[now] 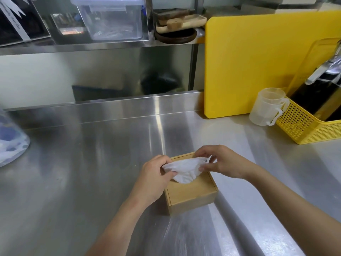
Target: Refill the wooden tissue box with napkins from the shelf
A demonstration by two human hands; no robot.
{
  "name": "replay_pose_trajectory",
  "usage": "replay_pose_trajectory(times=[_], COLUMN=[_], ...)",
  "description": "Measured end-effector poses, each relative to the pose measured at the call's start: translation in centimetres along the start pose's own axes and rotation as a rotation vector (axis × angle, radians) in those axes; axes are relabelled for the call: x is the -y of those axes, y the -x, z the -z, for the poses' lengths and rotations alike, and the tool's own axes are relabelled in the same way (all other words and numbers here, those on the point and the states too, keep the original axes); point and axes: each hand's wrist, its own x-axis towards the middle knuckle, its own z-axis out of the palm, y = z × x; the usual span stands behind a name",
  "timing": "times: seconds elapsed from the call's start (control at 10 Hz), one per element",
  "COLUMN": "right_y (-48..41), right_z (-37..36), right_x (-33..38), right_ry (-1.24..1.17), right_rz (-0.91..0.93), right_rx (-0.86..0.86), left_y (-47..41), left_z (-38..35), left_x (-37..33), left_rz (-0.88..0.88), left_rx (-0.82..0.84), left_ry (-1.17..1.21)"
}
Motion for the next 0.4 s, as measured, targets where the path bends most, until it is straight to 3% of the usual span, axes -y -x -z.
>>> replay_pose_trajectory(times=[0.2,0.4], right_y=[0.5,1.2], right_z=[0.8,1.4], right_x=[-0.4,-0.6], right_ry=[-0.141,-0.136], right_rz=[0.023,0.044], right_rx=[-0.151,-0.169], left_y=[0.4,0.5], left_z=[1.1,2.5], left_x=[0.6,0.5], left_rz=[0.087,0.054], left_rx=[0.028,0.001], left_ry=[0.112,0.139])
